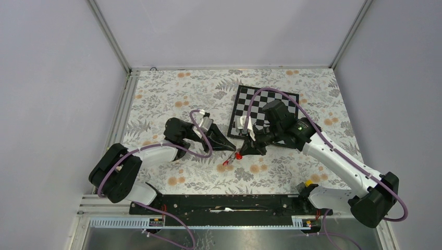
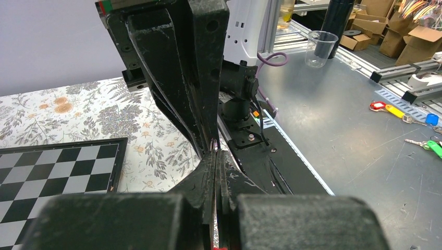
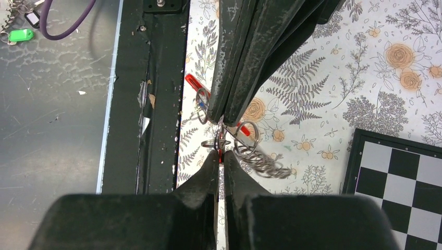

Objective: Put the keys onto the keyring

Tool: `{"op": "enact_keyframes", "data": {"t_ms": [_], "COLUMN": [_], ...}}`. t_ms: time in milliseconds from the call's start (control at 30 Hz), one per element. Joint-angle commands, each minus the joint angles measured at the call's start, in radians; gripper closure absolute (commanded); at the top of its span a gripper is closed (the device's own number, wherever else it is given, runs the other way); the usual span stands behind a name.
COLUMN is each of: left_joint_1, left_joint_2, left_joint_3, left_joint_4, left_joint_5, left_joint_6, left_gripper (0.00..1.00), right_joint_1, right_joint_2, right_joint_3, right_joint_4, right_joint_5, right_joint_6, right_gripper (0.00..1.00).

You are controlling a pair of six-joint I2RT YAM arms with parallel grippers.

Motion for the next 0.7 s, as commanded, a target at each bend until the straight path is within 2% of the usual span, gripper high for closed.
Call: {"op": "enact_keyframes", "data": {"t_ms": [0, 100, 667], "left_joint_1": [0.003, 0.002, -0.002], "left_joint_2": [-0.017, -0.014, -0.012], "left_joint_3": [-0.005, -0.008, -0.015], "left_joint_4": [0.104, 0.111, 0.110], "left_joint_5": [0.002, -0.002, -0.014], "left_joint_6": [-0.016, -0.021, -0.014], "left_gripper": [1.00, 1.00, 1.00], "right_joint_1": [-0.006, -0.005, -0.006], "right_joint_2": [0.006, 0.013, 0.043], "right_joint_3": [-0.004, -0.005, -0.015], "right_joint_4": [0.031, 0.034, 0.060], "right_joint_5": [-0.042, -0.045, -0.059], "right_joint_6": [0.001, 0.004, 0.036], "right_gripper": [0.97, 1.00, 1.00]}}
